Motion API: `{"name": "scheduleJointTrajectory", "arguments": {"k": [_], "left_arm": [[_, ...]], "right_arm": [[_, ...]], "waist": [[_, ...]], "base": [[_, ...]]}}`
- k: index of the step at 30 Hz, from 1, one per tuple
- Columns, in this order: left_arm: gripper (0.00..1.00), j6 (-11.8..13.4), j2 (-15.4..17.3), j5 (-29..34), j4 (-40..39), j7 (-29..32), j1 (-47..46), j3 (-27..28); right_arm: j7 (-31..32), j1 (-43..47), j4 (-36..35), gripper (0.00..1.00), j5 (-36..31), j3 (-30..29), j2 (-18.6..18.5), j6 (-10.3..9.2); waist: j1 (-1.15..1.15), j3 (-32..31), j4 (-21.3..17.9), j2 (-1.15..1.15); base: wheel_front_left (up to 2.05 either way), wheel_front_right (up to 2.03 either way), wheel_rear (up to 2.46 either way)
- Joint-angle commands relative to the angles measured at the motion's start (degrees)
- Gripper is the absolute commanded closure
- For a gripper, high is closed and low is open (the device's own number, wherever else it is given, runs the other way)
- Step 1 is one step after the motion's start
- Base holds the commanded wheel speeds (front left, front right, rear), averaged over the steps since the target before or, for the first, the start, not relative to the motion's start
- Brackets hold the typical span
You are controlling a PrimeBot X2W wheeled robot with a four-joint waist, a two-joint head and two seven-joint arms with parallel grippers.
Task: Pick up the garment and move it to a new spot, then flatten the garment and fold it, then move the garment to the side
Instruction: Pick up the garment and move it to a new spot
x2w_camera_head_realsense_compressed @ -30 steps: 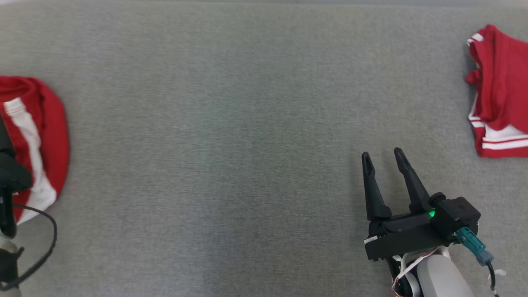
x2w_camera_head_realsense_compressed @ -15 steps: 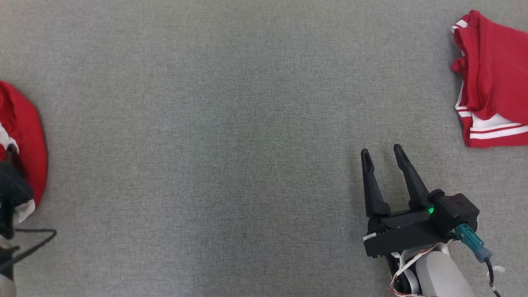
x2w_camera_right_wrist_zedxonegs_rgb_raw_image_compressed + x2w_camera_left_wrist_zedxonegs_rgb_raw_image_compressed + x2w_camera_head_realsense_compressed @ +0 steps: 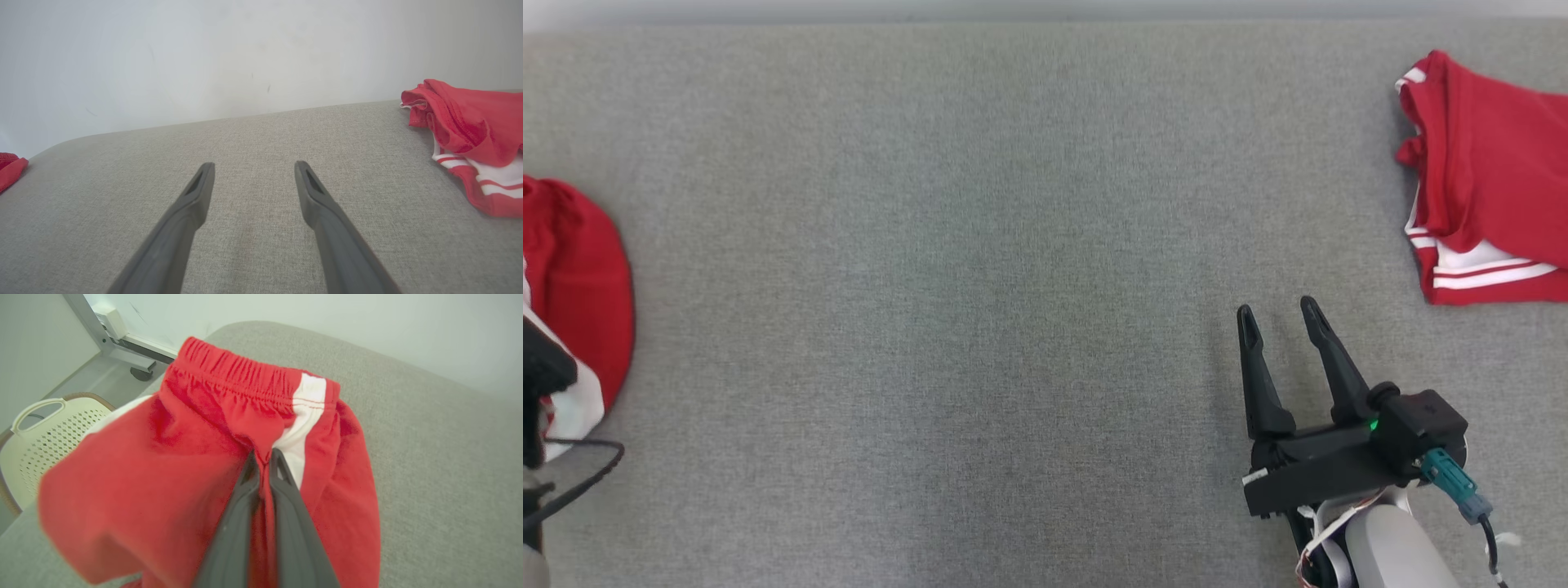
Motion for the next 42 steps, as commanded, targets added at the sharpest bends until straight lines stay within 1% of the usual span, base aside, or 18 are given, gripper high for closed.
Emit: {"name": "scheduleJointTrajectory", "arguments": {"k": [1,6,11,14,15,16,20,21,22,26,31,36,40,42], "left_arm": [[1.00,-0.36,0.47,-0.04,-1.38,-2.49,-0.50,-0.46],[1.00,-0.85,0.34,0.14,-6.04,-7.70,-1.48,-2.63],[1.00,-0.83,-0.23,-0.44,-13.21,-9.59,-2.60,-6.29],[1.00,-0.85,-0.33,-2.28,-18.99,-9.08,-2.35,-8.93],[1.00,-0.85,-0.33,-2.28,-18.99,-9.08,-2.35,-8.93],[1.00,-0.85,-0.36,-2.71,-21.06,-8.65,-2.31,-9.82],[1.00,-0.86,-0.06,-3.53,-29.22,-6.27,-1.56,-12.25],[1.00,-0.86,-0.55,-3.86,-31.19,-5.54,-1.53,-12.72],[1.00,-0.85,-1.11,-3.99,-35.10,-3.86,-1.12,-13.79],[1.00,-0.16,-3.18,-4.35,-42.28,-0.62,-0.77,-15.71],[1.00,0.53,-6.76,-4.56,-48.47,2.39,0.30,-19.06],[1.00,0.18,-10.35,-4.25,-50.83,3.84,1.75,-23.57],[1.00,0.00,-12.94,-4.95,-50.17,3.27,4.66,-26.96],[1.00,-0.15,-13.55,-4.82,-49.13,2.82,6.67,-28.38]], "right_arm": [[-0.03,1.19,0.38,0.00,0.49,-0.23,0.00,-0.15],[-0.03,2.44,0.55,0.00,1.10,-0.63,0.01,-0.15],[-0.03,3.61,0.62,0.00,1.71,-0.97,0.01,-0.15],[-0.03,4.18,0.64,0.00,2.07,-0.99,0.00,-0.15],[-0.03,4.18,0.64,0.00,2.07,-0.99,0.00,-0.15],[-0.03,4.50,0.65,0.00,2.24,-1.10,0.00,-0.15],[-0.03,4.86,0.73,0.00,3.34,-0.95,0.00,-0.15],[-0.03,5.06,0.68,0.00,3.72,-1.05,0.00,-0.15],[-0.03,5.48,0.86,0.00,4.26,-0.86,0.01,-0.15],[-0.03,5.75,0.75,0.00,5.51,-0.60,0.00,-0.15],[-0.03,5.77,1.03,0.00,6.62,-0.35,0.01,-0.15],[-0.02,6.06,1.16,0.00,6.78,-0.80,0.01,-0.15],[-0.02,5.83,1.16,0.00,6.52,-1.01,0.02,-0.15],[-0.02,5.53,1.28,0.00,6.37,-1.07,0.01,-0.15]], "waist": [[0.00,-1.95,0.21,-0.01],[0.00,-4.72,0.20,-0.01],[0.00,-6.90,-0.45,-0.01],[0.00,-7.84,-1.50,-0.01],[0.00,-7.84,-1.50,-0.01],[0.00,-8.11,-1.90,-0.01],[0.00,-9.16,-4.30,-0.01],[0.00,-9.34,-4.91,-0.01],[0.00,-9.56,-6.42,-0.01],[0.00,-9.25,-9.51,-0.01],[0.00,-8.35,-12.62,-0.01],[0.00,-7.69,-14.32,-0.01],[0.00,-7.26,-14.62,-0.01],[0.00,-7.13,-14.52,-0.01]], "base": [[0.00,0.00,0.00],[0.00,0.00,0.00],[0.00,0.00,0.00],[0.00,0.00,0.00],[0.00,0.00,0.00],[0.00,0.00,0.00],[0.00,0.00,0.00],[0.00,0.00,0.00],[0.00,0.00,0.00],[0.00,0.00,0.00],[0.00,0.00,0.00],[0.00,0.00,0.00],[0.00,0.00,0.00],[0.00,0.00,0.00]]}}
